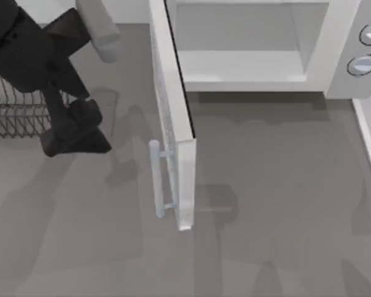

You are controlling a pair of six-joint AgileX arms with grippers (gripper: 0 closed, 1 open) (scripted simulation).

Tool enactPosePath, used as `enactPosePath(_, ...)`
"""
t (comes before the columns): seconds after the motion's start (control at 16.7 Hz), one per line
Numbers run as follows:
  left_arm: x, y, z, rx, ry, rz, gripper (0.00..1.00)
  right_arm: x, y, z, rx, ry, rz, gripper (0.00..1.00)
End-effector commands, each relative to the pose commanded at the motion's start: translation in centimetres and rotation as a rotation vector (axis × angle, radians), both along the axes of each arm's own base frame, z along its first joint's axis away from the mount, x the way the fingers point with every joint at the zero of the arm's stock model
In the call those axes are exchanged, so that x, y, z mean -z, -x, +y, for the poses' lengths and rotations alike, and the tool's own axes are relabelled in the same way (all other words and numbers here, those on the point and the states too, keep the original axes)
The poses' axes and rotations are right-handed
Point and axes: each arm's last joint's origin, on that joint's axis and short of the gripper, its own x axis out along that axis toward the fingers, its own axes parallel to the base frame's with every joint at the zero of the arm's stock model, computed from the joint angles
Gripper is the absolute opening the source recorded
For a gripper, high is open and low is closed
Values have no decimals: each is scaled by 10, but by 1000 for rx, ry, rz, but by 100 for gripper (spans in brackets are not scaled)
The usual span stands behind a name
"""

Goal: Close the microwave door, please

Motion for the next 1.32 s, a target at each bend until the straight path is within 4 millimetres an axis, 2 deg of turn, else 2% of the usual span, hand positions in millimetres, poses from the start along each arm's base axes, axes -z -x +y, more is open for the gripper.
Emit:
enactPosePath(0.18,-22,-23,-16,106,32,-30,100,0,0,0,0,0,0,100)
enactPosePath(0.42,-43,-38,-28,191,72,-97,100,0,0,0,0,0,0,100)
enactPosePath(0.84,-48,-41,-27,201,81,-119,100,0,0,0,0,0,0,100)
enactPosePath(1.02,-39,-42,-34,207,81,-116,100,0,0,0,0,0,0,100)
enactPosePath(1.32,2,-48,-59,208,83,-122,100,0,0,0,0,0,0,100)
